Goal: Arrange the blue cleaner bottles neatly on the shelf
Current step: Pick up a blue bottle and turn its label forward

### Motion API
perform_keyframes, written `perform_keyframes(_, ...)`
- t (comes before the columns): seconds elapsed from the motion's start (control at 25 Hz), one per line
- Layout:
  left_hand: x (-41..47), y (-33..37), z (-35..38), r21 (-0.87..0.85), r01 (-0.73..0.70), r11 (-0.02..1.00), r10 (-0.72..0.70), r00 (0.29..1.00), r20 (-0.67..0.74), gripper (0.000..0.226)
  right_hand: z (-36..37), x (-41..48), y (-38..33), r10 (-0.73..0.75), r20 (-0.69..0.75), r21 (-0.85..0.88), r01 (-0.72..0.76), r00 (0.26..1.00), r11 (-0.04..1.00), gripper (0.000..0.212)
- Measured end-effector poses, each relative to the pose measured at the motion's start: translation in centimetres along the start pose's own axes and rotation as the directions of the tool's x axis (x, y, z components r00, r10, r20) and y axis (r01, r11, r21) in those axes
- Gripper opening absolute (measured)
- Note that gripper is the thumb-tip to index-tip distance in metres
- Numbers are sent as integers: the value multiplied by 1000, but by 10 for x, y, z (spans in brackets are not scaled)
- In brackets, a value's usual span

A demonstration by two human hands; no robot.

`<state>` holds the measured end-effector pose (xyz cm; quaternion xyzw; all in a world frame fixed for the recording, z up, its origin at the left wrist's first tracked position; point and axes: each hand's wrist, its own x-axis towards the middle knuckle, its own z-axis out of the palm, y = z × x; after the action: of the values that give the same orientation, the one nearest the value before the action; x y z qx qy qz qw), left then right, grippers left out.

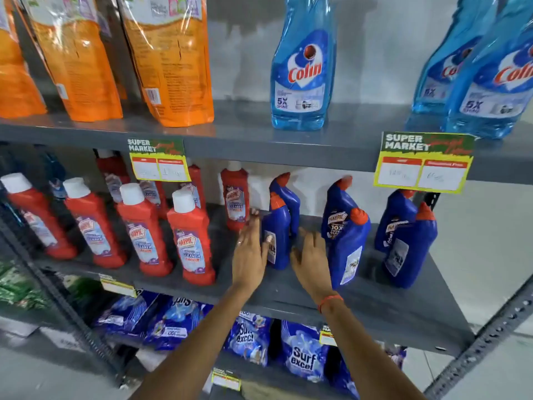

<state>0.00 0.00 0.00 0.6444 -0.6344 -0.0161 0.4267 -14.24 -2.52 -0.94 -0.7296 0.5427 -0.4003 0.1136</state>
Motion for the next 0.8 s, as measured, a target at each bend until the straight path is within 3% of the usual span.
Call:
perform_keyframes(0.08,10,-14,8,-172,161,972,-134,978,157,65,18,7,8,67,166,-51,-60,984,997,48)
perform_keyframes(0.16,23,-30,17,-265,243,933,-176,952,252,71,34,12,17,154,341,-69,-139,927,988,54)
perform_keyframes(0.24,36,-39,25,-351,302,886,-180,924,338,74,47,20,19,234,417,-26,-246,878,969,57)
perform_keyframes(0.48,44,-57,44,-486,388,783,-171,886,430,72,65,26,22,327,403,142,-411,855,900,56)
perform_keyframes(0.8,57,-69,43,-528,430,733,-173,868,465,58,52,28,26,269,453,217,-397,850,892,58)
